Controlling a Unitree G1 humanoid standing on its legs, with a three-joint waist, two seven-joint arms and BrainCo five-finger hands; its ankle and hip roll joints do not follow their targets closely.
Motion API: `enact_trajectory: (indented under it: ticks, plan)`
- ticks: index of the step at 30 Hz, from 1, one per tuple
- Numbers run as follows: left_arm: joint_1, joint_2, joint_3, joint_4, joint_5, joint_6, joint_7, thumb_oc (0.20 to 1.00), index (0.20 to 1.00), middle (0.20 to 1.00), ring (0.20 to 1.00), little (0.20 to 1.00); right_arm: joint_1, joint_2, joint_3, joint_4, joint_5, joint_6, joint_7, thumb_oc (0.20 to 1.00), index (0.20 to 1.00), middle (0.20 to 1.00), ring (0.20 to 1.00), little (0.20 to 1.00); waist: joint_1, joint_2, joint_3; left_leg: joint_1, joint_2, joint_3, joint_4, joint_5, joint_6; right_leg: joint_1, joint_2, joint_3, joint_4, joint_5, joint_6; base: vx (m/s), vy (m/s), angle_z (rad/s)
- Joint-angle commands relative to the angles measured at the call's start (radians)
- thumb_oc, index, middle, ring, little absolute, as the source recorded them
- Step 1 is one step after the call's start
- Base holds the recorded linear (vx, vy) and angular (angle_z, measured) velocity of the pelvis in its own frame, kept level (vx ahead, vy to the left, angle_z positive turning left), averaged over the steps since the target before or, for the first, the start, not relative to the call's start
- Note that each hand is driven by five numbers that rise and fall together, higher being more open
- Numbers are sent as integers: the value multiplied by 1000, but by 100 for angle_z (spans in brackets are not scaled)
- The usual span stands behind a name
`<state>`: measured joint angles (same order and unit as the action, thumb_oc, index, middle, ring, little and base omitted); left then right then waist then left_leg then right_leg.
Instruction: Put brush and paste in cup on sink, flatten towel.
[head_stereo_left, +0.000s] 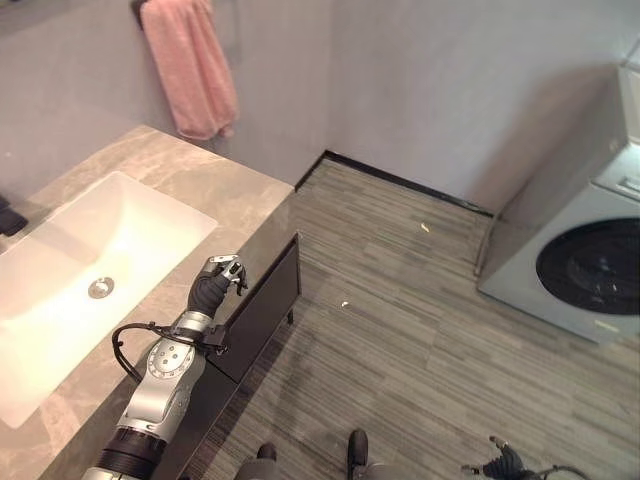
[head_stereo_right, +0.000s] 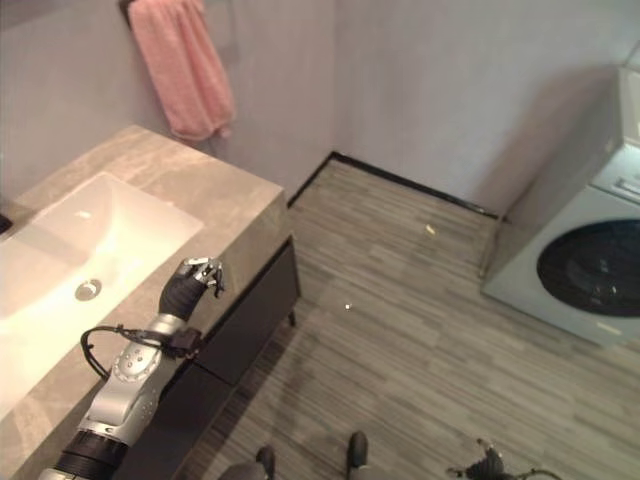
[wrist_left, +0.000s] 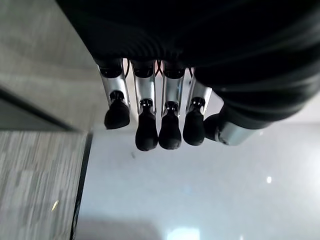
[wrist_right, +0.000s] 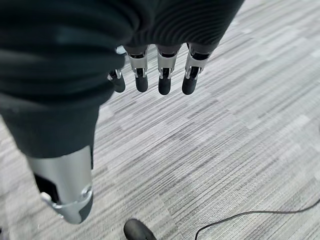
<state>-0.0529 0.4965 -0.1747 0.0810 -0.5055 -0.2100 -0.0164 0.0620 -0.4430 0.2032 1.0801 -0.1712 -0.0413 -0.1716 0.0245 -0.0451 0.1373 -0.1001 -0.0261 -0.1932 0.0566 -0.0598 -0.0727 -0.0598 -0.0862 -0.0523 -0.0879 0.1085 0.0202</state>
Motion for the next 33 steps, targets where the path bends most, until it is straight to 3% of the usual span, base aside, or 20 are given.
enact_trajectory:
  ticks: [1, 6, 11, 15, 19, 21, 22, 25, 26, 27, 28, 33]
  plan:
    - [-11, 16, 30, -12, -30, -46, -6, 200, 200, 200, 200, 200, -16, -23, 49, 37, 10, -16, -14, 1000, 1000, 1000, 1000, 1000, 31, 0, -5, -92, -54, -2, 42, 124, 27, 70, 43, 4, 66, -91, 86, 49, -6, -145]
    - [16, 15, -42, 6, -36, -22, -37, 200, 200, 200, 200, 200, -12, -9, 57, -1, 25, -25, -11, 1000, 1000, 1000, 1000, 1000, 9, 30, -5, -35, -24, 63, -22, 124, 45, 73, 47, 32, 32, -90, 81, 58, 75, -65]
    - [31, 30, -108, 60, 6, -8, -62, 200, 200, 200, 200, 200, -33, 8, 101, 4, 6, -31, 12, 1000, 1000, 1000, 1000, 1000, 11, 31, -3, 12, -13, 135, -58, 106, 60, 64, 40, 90, 23, -70, 99, 43, 75, -41]
    - [43, 43, -171, 50, 3, 12, -105, 200, 200, 200, 200, 200, -26, 15, 108, 24, 4, -36, 27, 1000, 1000, 1000, 1000, 1000, 5, 30, -10, 27, -17, 152, -53, 86, 67, 70, 28, 99, 12, -66, 107, 66, 74, -28]
    - [22, 48, -224, 106, 88, 25, -99, 200, 200, 200, 200, 200, -20, 21, 109, 26, 2, -32, 28, 1000, 1000, 1000, 1000, 1000, -10, 29, -19, 46, -21, 175, -52, 67, 78, 75, 21, 118, 24, -71, 115, 40, 56, -9]
    - [-4, 22, -254, 238, 227, 32, -68, 200, 200, 200, 200, 200, -28, 32, 118, 42, 5, -24, 31, 1000, 1000, 1000, 1000, 1000, -18, 31, -23, 60, -25, 192, -70, 64, 85, 62, 16, 133, 33, -65, 128, 17, 78, -10]
    - [-4, 22, -255, 238, 227, 32, -68, 200, 200, 200, 200, 200, -28, 32, 118, 42, 5, -24, 31, 1000, 1000, 1000, 1000, 1000, -18, 31, -23, 60, -25, 192, -70, 64, 85, 62, 16, 133, 34, -65, 128, 9, 60, -19]
    - [-21, -59, -253, 528, 371, 52, -18, 200, 200, 200, 200, 200, -50, 66, 146, 81, 2, -16, 37, 1000, 1000, 1000, 1000, 1000, -18, 25, -28, 81, -11, 234, -95, 65, 87, 36, 22, 124, 72, -60, 137, 0, 4, -27]
    - [-21, -112, -217, 688, 362, 57, 10, 200, 200, 200, 200, 200, -61, 87, 169, 99, -11, -12, 41, 1000, 1000, 1000, 1000, 1000, -9, 14, -29, 96, 4, 270, -109, 68, 79, 23, 20, 61, 79, -47, 137, -12, -38, -50]
    - [-23, -114, -217, 692, 363, 54, 10, 200, 200, 200, 200, 200, -62, 87, 170, 100, -11, -12, 41, 1000, 1000, 1000, 1000, 1000, -9, 15, -28, 98, 4, 269, -110, 68, 79, 24, 20, 61, 80, -48, 137, -18, -88, -66]
    - [-25, -161, -177, 837, 358, 64, 22, 200, 200, 200, 200, 200, -58, 105, 172, 98, -8, -14, 47, 1000, 1000, 1000, 1000, 1000, -4, 6, -31, 97, 8, 273, -108, 71, 75, 25, 17, 2, 81, -48, 126, -8, -55, -76]
    - [-8, -175, -103, 898, 334, 57, 61, 200, 200, 200, 200, 200, -17, 100, 138, -12, 89, -38, 54, 1000, 1000, 1000, 1000, 1000, -16, 1, -34, 86, 0, 257, -70, 61, 75, 43, 19, -13, 90, -76, 111, -3, -27, -22]
